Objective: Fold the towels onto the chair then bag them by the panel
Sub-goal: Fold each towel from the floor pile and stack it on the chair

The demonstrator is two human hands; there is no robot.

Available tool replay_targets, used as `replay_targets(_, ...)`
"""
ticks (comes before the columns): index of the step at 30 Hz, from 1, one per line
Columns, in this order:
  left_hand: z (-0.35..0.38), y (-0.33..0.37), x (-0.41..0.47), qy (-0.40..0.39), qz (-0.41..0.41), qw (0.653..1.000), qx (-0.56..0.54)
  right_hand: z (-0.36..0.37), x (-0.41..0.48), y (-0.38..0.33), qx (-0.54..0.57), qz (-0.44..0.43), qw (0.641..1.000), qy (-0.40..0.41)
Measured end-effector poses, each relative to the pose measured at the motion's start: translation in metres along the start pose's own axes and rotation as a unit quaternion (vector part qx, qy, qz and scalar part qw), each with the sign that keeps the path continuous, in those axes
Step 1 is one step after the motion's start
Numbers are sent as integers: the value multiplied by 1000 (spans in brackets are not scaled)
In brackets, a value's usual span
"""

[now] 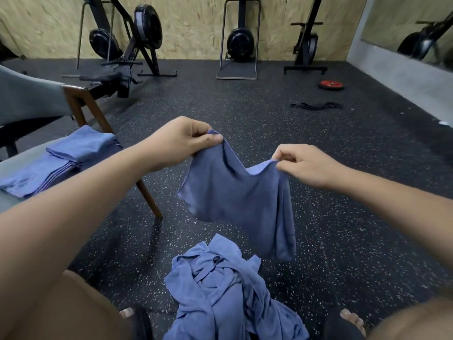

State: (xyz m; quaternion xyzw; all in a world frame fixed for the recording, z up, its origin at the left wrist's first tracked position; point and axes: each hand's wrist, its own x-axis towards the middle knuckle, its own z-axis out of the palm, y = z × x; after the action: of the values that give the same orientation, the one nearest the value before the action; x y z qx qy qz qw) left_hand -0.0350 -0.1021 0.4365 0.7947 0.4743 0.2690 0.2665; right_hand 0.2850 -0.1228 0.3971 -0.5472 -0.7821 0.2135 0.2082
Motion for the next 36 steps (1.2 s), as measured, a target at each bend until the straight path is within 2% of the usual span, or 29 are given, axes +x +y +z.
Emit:
replay_targets(5, 26, 17, 11, -21, 32, 998, 57, 20, -2, -33, 119, -56, 991, 16)
replay_targets(9, 42, 25, 17, -45, 54, 993, 99, 26, -1, -47, 168, -73, 982, 36)
replay_targets(13, 48, 27, 22, -29, 46, 997, 51, 22, 4, -42, 196, -69, 976, 67)
replay_targets(16, 49, 26, 21, -36, 34, 999, -6, 18, 5, -39, 223, -68, 971, 60)
replay_targets(19, 52, 24, 21, -47, 31, 997, -56, 18, 6, -37, 224, -63, 972, 45)
replay_targets(25, 65, 23, 18, -63, 33, 987, -143, 8, 9, -34, 189, -59, 977, 74)
replay_targets(29, 71, 12, 21, -90, 26, 988, -125, -1, 12, -32, 196, -61, 974, 93)
replay_targets(32, 68, 5, 23, -76, 6, 994, -83, -6, 15, -26, 205, -65, 970, 112)
replay_targets(36, 58, -7, 24, -57, -8, 994, -89, -19, 15, -18, 175, -73, 971, 148)
